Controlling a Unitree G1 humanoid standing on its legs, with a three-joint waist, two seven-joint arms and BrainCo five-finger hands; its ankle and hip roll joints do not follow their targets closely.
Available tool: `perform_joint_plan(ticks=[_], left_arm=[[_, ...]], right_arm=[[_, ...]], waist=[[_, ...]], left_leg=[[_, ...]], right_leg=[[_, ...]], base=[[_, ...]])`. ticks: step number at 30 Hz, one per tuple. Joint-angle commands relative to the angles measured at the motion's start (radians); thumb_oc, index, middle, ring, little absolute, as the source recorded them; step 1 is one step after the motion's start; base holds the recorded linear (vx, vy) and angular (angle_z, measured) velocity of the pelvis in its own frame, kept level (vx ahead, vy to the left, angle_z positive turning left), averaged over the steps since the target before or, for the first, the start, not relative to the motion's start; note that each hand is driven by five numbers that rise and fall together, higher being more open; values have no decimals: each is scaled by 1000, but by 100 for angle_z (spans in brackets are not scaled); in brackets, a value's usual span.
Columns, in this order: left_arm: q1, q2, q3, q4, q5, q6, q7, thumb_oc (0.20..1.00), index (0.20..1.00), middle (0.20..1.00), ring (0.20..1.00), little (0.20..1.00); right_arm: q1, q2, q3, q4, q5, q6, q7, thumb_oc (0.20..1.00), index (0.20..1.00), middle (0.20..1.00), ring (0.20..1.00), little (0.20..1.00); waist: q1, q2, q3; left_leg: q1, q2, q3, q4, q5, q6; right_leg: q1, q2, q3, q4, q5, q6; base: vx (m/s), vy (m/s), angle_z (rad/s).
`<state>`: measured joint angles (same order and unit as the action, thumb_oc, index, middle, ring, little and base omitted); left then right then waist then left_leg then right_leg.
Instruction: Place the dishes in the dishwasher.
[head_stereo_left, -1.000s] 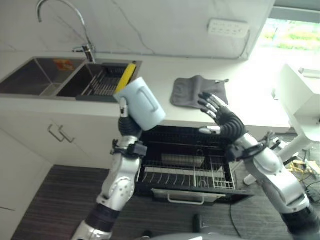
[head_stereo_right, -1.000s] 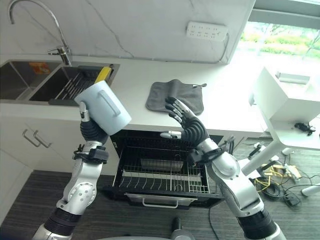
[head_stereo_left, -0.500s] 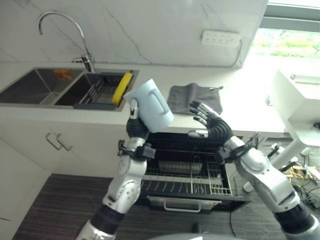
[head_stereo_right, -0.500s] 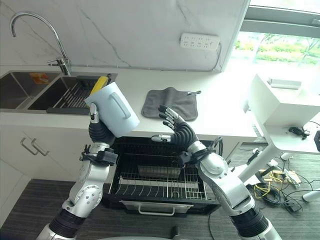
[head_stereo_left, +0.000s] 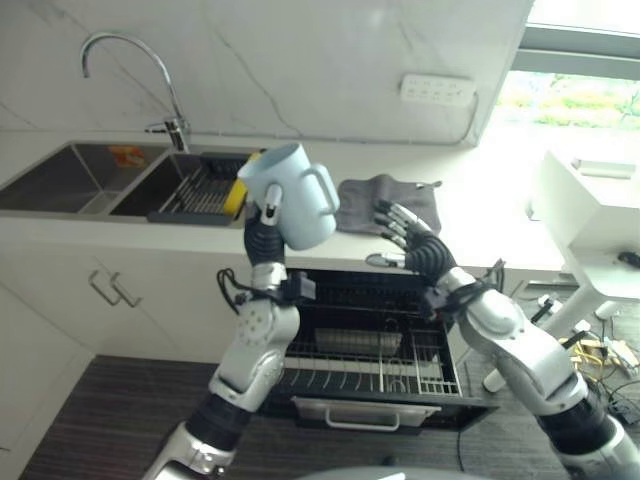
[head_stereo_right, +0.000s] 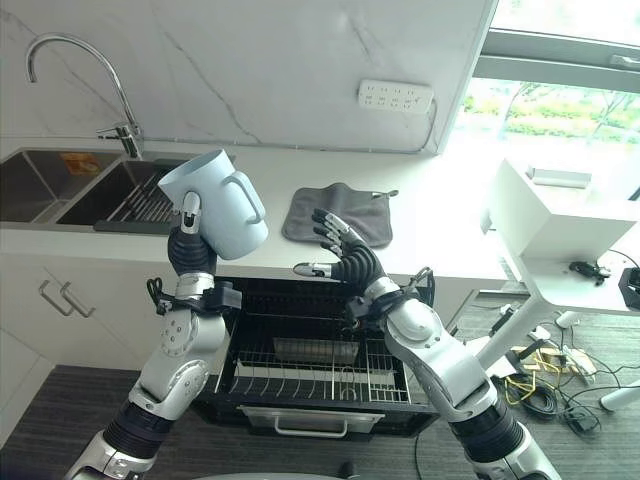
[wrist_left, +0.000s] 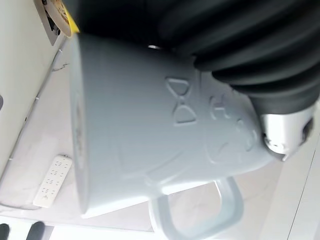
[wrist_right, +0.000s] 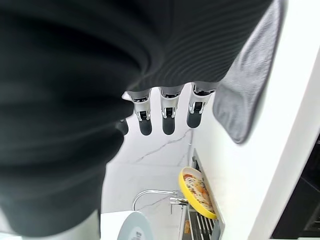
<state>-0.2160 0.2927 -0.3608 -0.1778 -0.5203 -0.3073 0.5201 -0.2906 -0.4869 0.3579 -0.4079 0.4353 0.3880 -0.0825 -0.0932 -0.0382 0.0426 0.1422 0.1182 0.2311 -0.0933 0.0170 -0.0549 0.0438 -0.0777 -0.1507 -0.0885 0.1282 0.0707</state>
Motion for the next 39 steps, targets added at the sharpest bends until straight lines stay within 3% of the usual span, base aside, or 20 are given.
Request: perform_joint_plan(ticks=[1, 6, 9, 14, 19, 26, 32, 39], left_arm=[[-125, 28, -34, 42, 102, -43, 35, 200, 200, 200, 200, 200], [-119, 18, -61, 54, 112, -57, 40, 200, 200, 200, 200, 200], [-125, -9, -83, 158, 118, -135, 11, 200, 200, 200, 200, 200], [-125, -36, -113, 259, 136, -230, -7, 200, 200, 200, 200, 200], [-121, -50, -137, 293, 138, -261, -40, 200, 200, 200, 200, 200], [-118, -58, -166, 268, 126, -250, -58, 200, 200, 200, 200, 200], [-137, -35, -168, 158, 99, -183, -46, 200, 200, 200, 200, 200], [-135, -23, -169, 90, 94, -148, -31, 200, 200, 200, 200, 200]], right_arm=[[-102, 48, 7, -2, 11, -41, -13, 1000, 1000, 1000, 1000, 1000], [-125, 58, 21, 8, 45, -62, 16, 1000, 1000, 1000, 1000, 1000], [-143, 70, 38, 26, 71, -104, 36, 1000, 1000, 1000, 1000, 1000], [-171, 76, 60, 53, 108, -117, 58, 1000, 1000, 1000, 1000, 1000], [-188, 97, 73, 86, 146, -143, 70, 1000, 1000, 1000, 1000, 1000], [-208, 126, 91, 115, 130, -159, 76, 1000, 1000, 1000, 1000, 1000], [-196, 136, 107, 136, 94, -162, 50, 1000, 1000, 1000, 1000, 1000], [-185, 121, 104, 103, 80, -149, 61, 1000, 1000, 1000, 1000, 1000]], waist=[[9, -20, -17], [14, -24, -17], [9, -24, -22], [7, -25, -29], [10, -28, -35], [19, -30, -37], [24, -28, -33], [19, -26, -26]], left_leg=[[11, -6, 7, 6, -8, 14], [13, -5, 7, 6, -10, 14], [16, -4, 16, 6, -11, 14], [20, -6, 21, 6, -14, 15], [21, -6, 23, 6, -16, 16], [20, -8, 17, 6, -20, 19], [16, -9, 11, 6, -21, 21], [15, -11, 9, 6, -23, 22]], right_leg=[[71, -16, 31, 1, -43, 39], [72, -18, 28, 1, -42, 40], [72, -18, 33, 1, -40, 39], [73, -20, 37, 1, -39, 39], [74, -23, 36, 1, -39, 42], [72, -26, 37, 1, -39, 44], [71, -28, 32, 1, -40, 46], [68, -27, 35, 1, -39, 48]], base=[[0, 0, 0], [0, 0, 0], [0, 0, 0], [0, 0, 0], [0, 0, 0], [0, 0, 0], [0, 0, 0], [0, 0, 0]])
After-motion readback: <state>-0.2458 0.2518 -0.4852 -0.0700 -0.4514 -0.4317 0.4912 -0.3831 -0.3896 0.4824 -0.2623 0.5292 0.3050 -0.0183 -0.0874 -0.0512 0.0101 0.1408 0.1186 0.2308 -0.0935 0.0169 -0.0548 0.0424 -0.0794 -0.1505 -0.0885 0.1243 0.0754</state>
